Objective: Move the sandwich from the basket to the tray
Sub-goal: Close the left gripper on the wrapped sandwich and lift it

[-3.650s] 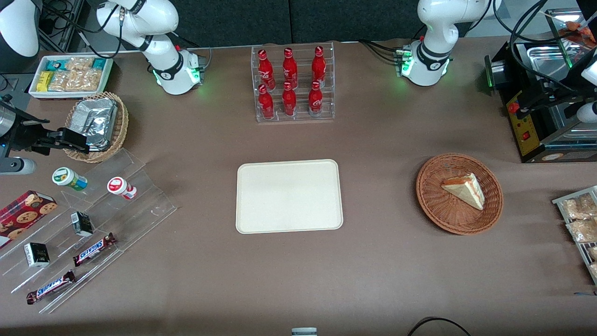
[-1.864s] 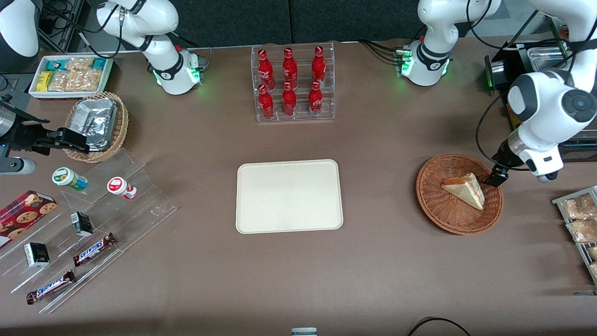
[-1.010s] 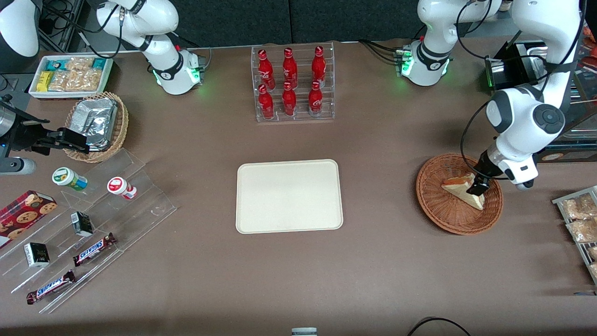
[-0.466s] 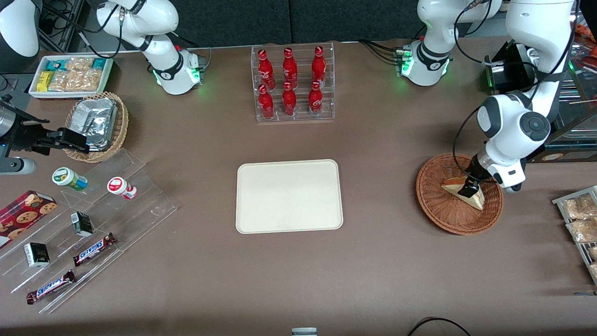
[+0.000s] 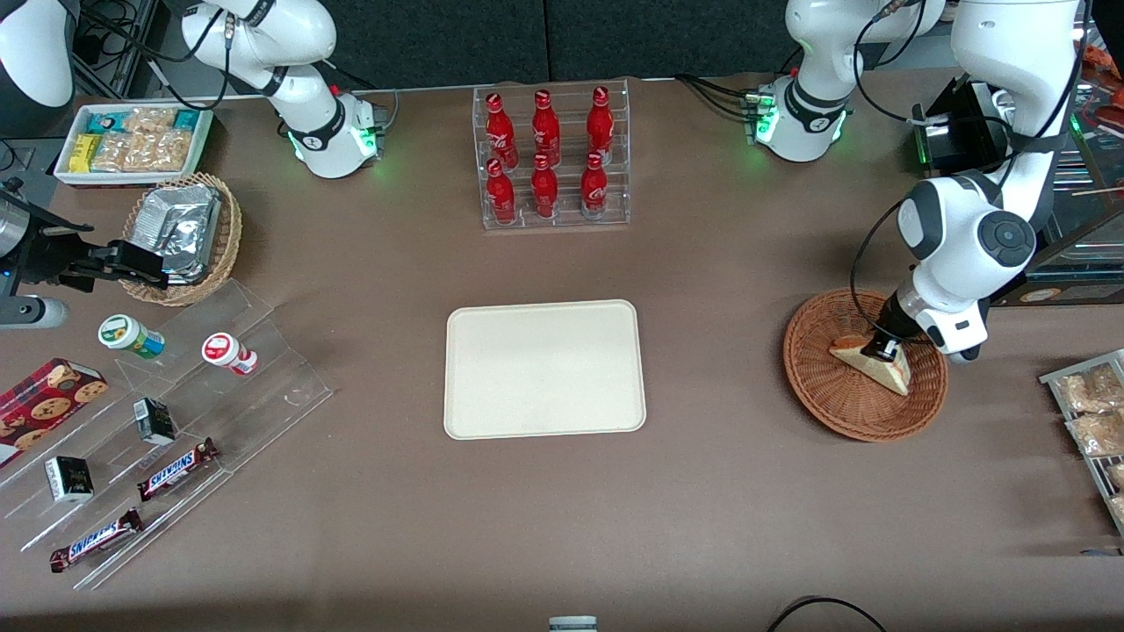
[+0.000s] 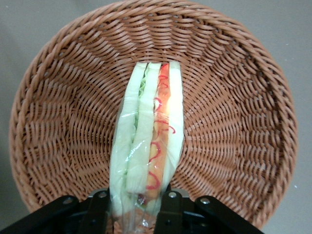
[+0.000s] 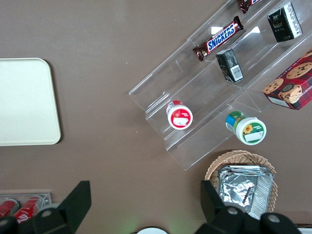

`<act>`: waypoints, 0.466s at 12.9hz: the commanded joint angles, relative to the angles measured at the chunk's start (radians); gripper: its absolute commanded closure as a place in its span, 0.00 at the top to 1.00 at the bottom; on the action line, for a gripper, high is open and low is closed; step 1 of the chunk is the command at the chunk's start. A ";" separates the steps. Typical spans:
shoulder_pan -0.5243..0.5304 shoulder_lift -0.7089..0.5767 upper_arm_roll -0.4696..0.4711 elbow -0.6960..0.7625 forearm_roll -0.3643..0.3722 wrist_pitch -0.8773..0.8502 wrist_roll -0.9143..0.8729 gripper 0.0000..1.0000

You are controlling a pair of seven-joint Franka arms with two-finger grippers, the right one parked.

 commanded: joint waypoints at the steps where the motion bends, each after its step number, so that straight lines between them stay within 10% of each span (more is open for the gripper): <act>1: -0.036 -0.108 -0.009 0.086 0.007 -0.237 -0.023 0.00; 6: -0.238 -0.152 -0.035 0.416 0.128 -0.709 -0.086 0.00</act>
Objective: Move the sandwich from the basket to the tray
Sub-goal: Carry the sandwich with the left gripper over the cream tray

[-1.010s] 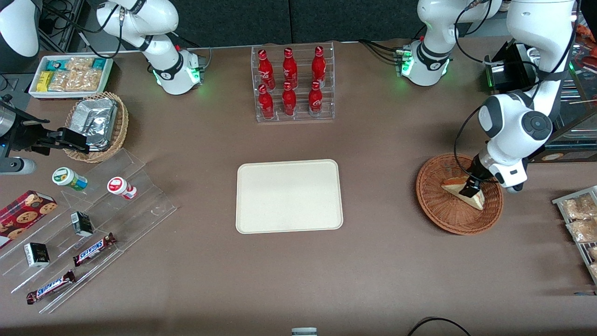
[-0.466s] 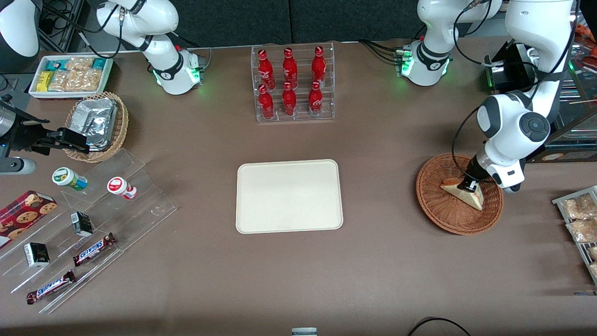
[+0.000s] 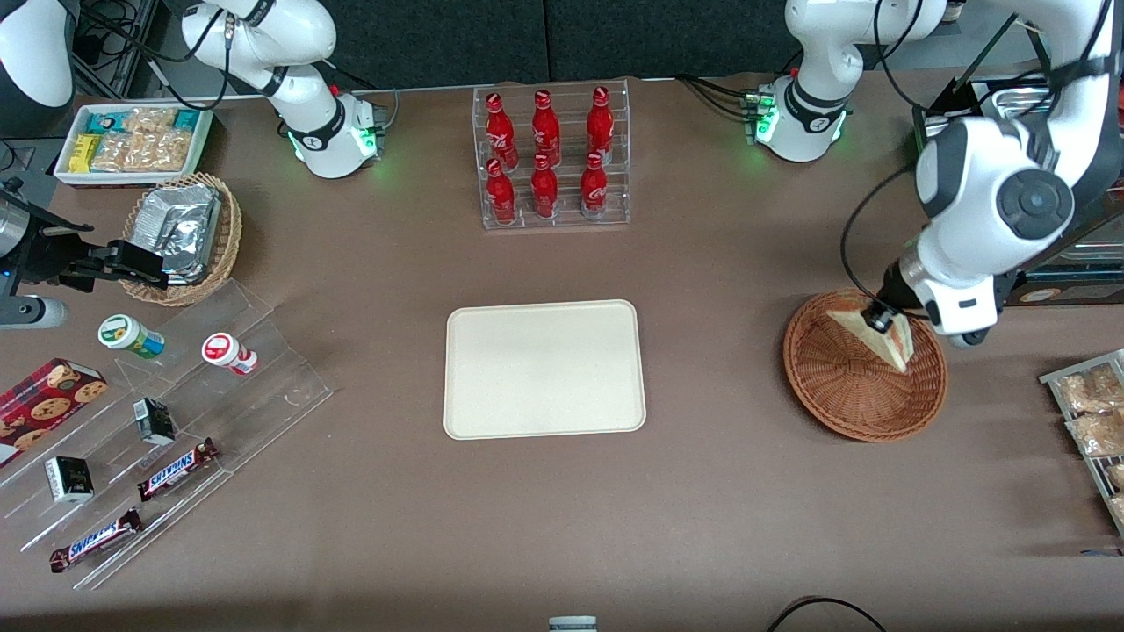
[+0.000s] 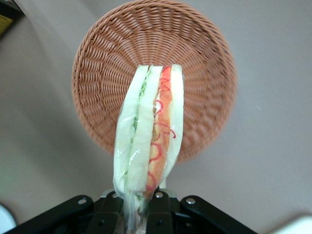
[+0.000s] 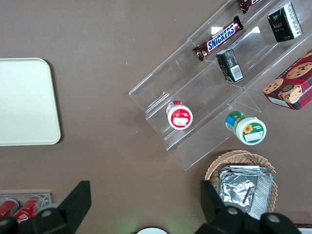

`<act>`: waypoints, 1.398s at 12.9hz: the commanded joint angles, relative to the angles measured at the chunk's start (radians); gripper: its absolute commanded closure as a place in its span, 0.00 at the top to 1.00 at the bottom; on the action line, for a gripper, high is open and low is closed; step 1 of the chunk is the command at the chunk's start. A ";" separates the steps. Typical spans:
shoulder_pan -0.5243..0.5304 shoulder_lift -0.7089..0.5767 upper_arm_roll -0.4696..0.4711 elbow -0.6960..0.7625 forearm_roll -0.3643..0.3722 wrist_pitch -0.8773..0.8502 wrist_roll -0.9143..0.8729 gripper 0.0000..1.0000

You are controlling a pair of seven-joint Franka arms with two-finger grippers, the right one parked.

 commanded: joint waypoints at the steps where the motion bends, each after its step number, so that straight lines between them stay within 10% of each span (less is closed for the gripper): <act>1: -0.116 0.024 0.000 0.166 0.021 -0.134 -0.031 0.00; 11: -0.544 0.487 0.000 0.627 0.022 -0.115 -0.034 0.00; 18: -0.673 0.662 0.001 0.635 0.033 0.180 -0.019 0.00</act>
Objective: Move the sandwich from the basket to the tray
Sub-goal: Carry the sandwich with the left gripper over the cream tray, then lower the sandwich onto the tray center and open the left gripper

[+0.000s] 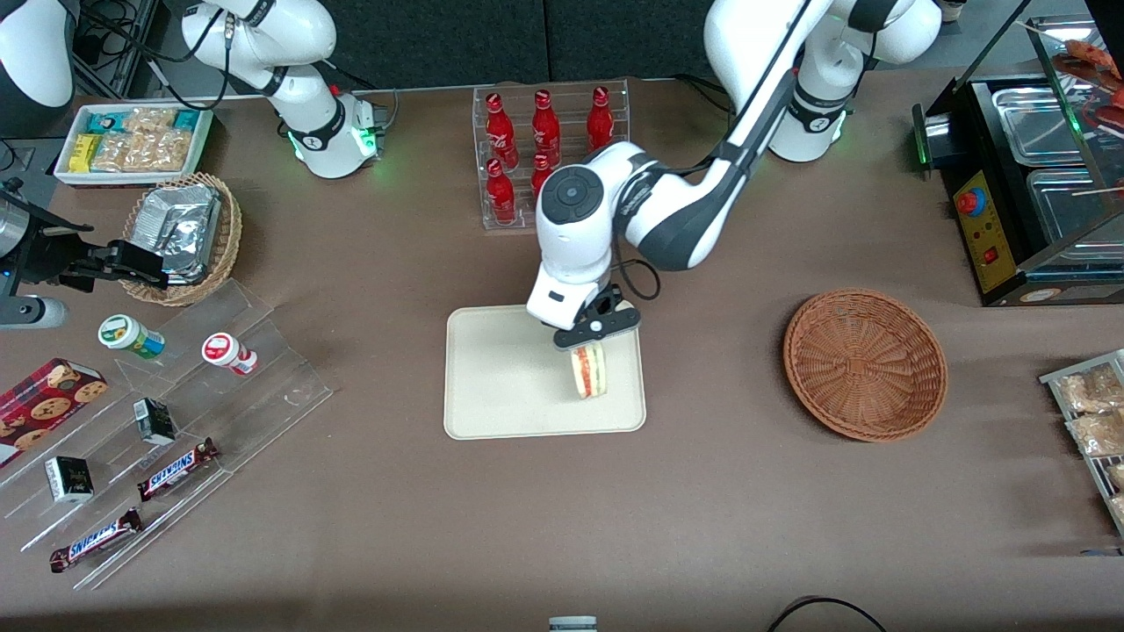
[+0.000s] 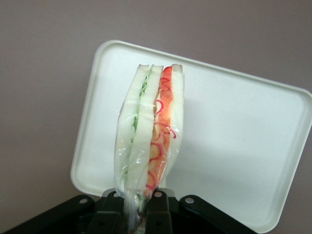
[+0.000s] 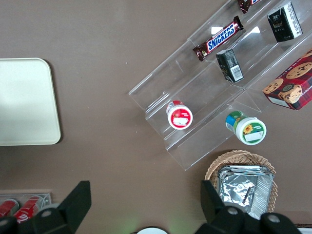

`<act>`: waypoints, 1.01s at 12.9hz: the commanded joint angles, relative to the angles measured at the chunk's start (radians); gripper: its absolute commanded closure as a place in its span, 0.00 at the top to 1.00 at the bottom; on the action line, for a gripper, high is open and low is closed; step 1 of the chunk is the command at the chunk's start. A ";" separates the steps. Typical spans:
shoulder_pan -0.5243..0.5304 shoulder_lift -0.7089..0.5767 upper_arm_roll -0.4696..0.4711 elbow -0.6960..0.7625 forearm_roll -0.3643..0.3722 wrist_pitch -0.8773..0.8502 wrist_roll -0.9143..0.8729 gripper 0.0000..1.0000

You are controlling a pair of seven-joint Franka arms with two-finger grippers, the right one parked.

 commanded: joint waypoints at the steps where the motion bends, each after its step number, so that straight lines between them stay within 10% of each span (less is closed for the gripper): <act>1: -0.046 0.074 0.016 0.046 0.035 0.047 0.009 0.00; 13: -0.072 0.180 0.016 0.046 0.061 0.132 0.093 0.03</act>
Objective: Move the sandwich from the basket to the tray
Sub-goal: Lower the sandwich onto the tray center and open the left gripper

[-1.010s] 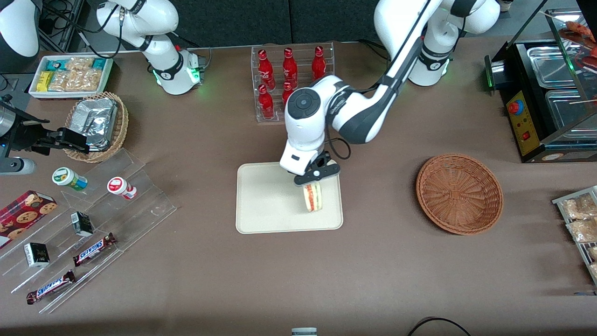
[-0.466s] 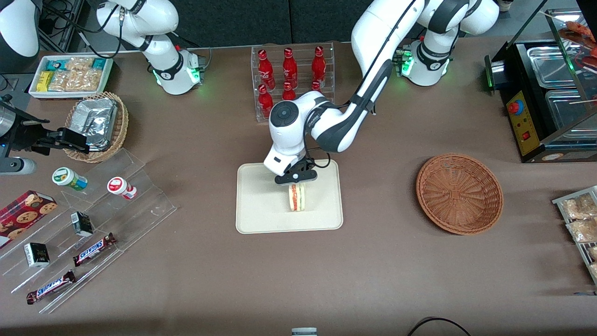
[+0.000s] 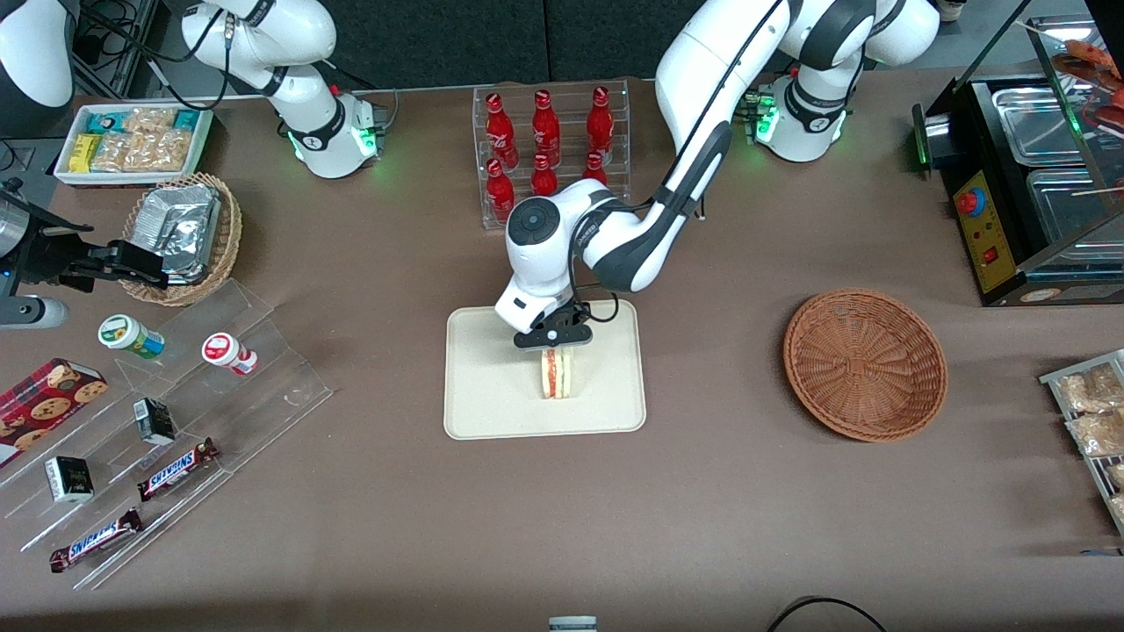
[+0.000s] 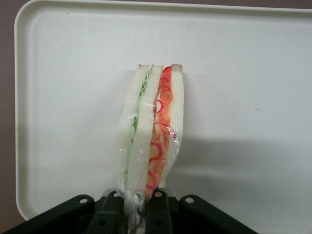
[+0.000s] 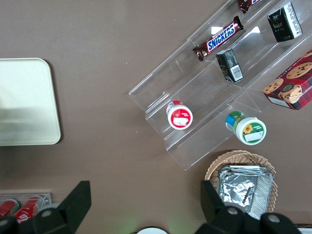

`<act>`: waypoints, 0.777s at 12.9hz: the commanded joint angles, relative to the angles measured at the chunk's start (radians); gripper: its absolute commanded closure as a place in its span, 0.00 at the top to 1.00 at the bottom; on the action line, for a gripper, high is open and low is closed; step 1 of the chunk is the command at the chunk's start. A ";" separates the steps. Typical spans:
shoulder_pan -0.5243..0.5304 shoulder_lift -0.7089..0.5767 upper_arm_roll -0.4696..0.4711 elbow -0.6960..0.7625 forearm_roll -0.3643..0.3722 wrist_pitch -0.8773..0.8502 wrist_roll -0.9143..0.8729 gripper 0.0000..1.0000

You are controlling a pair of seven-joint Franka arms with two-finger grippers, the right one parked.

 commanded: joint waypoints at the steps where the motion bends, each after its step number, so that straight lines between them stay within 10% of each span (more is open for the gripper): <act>1: -0.011 0.024 0.012 0.036 0.016 0.004 0.010 0.36; 4: -0.009 0.031 0.013 0.038 0.014 0.007 0.007 1.00; 10: 0.000 -0.110 0.019 0.074 -0.007 -0.126 -0.057 1.00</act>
